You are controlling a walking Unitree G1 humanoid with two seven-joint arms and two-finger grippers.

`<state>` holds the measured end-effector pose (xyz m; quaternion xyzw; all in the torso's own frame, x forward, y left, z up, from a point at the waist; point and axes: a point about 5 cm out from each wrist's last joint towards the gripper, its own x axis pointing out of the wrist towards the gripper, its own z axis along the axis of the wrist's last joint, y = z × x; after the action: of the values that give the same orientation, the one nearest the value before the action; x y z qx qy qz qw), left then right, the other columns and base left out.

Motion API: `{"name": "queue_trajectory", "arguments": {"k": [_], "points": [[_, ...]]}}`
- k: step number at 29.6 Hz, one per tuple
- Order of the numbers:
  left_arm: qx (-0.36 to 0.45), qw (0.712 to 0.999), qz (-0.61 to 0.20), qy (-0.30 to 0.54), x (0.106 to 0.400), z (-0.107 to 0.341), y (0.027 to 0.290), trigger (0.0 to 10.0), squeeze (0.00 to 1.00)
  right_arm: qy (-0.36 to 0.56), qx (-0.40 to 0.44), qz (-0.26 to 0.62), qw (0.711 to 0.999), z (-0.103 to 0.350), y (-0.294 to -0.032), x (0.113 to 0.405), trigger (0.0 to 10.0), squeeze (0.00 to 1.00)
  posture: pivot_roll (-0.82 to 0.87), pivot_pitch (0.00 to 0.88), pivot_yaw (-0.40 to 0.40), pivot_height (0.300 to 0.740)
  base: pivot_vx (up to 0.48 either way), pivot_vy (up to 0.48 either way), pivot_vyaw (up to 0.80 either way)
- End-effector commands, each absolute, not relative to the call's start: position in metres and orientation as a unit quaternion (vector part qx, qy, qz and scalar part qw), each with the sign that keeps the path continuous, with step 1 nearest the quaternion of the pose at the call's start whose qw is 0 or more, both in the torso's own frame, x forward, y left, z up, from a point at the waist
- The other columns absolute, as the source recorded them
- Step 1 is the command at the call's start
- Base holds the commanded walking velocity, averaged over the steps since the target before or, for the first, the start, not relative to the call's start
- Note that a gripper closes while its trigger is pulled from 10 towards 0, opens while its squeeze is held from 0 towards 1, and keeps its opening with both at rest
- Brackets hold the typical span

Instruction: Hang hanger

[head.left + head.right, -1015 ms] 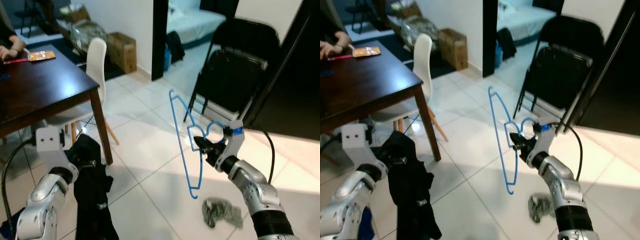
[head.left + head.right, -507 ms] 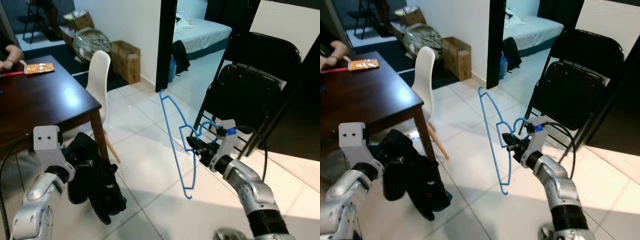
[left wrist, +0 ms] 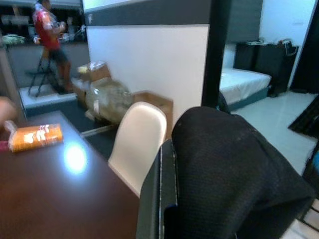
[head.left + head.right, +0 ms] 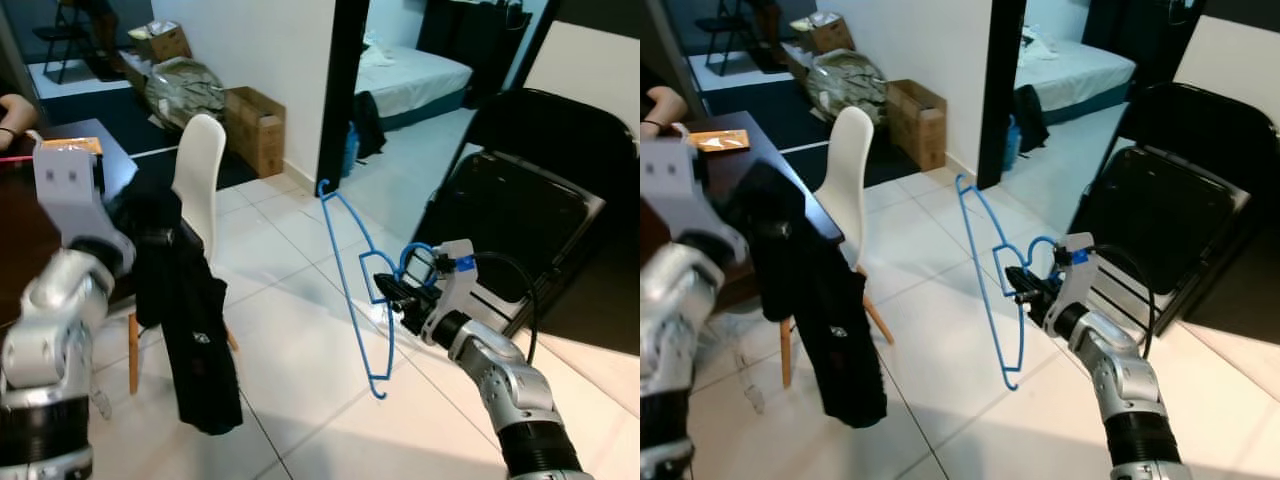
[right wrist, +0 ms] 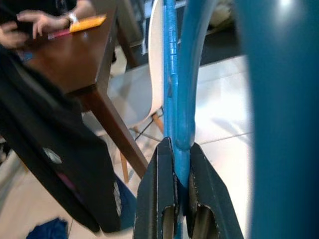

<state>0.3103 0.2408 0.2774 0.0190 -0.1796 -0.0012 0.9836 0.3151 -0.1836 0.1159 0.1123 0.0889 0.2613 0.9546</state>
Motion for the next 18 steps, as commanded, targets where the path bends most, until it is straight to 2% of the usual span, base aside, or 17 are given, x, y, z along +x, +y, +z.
{"name": "queue_trajectory", "arguments": {"k": [1, 2, 3, 4, 7, 13, 18], "points": [[0.021, 0.982, 0.014, -0.186, 0.308, 0.282, 0.250, 10.0, 0.00, 0.080, 0.111, 0.272, 0.952, 0.121, -0.178, 0.317, 10.0, 0.00, 0.07, 0.000, -0.050, 0.740, 0.480, 0.000, 0.80], [0.021, 0.982, 0.014, -0.186, 0.308, 0.282, 0.250, 10.0, 0.00, 0.080, 0.111, 0.272, 0.952, 0.121, -0.178, 0.317, 10.0, 0.00, 0.07, 0.000, -0.050, 0.740, 0.480, 0.000, 0.80], [0.033, 0.978, 0.025, -0.207, 0.308, 0.301, 0.258, 10.0, 0.00, 0.080, 0.113, 0.269, 0.953, 0.120, -0.179, 0.316, 10.0, 0.00, 0.07, 0.000, -0.047, 0.740, 0.480, 0.000, 0.80], [0.044, 0.973, 0.034, -0.226, 0.308, 0.319, 0.266, 10.0, 0.00, 0.081, 0.118, 0.263, 0.954, 0.120, -0.180, 0.317, 10.0, 0.00, 0.07, 0.000, -0.044, 0.740, 0.480, 0.000, 0.00], [0.050, 0.969, 0.042, -0.238, 0.309, 0.332, 0.272, 10.0, 0.00, 0.082, 0.121, 0.261, 0.954, 0.120, -0.180, 0.317, 10.0, 0.00, 0.07, 0.000, -0.044, 0.740, 0.480, 0.000, 0.00], [0.060, 0.958, 0.036, -0.279, 0.314, 0.373, 0.273, 10.0, 0.00, 0.080, 0.123, 0.259, 0.955, 0.120, -0.179, 0.319, 10.0, 0.00, 0.07, 0.000, -0.035, 0.740, 0.480, 0.000, 0.00], [0.066, 0.955, 0.035, -0.287, 0.315, 0.381, 0.271, 10.0, 0.00, 0.078, 0.123, 0.258, 0.955, 0.120, -0.179, 0.319, 10.0, 0.00, 0.07, 0.000, -0.031, 0.740, 0.480, 0.000, 0.00]]}}
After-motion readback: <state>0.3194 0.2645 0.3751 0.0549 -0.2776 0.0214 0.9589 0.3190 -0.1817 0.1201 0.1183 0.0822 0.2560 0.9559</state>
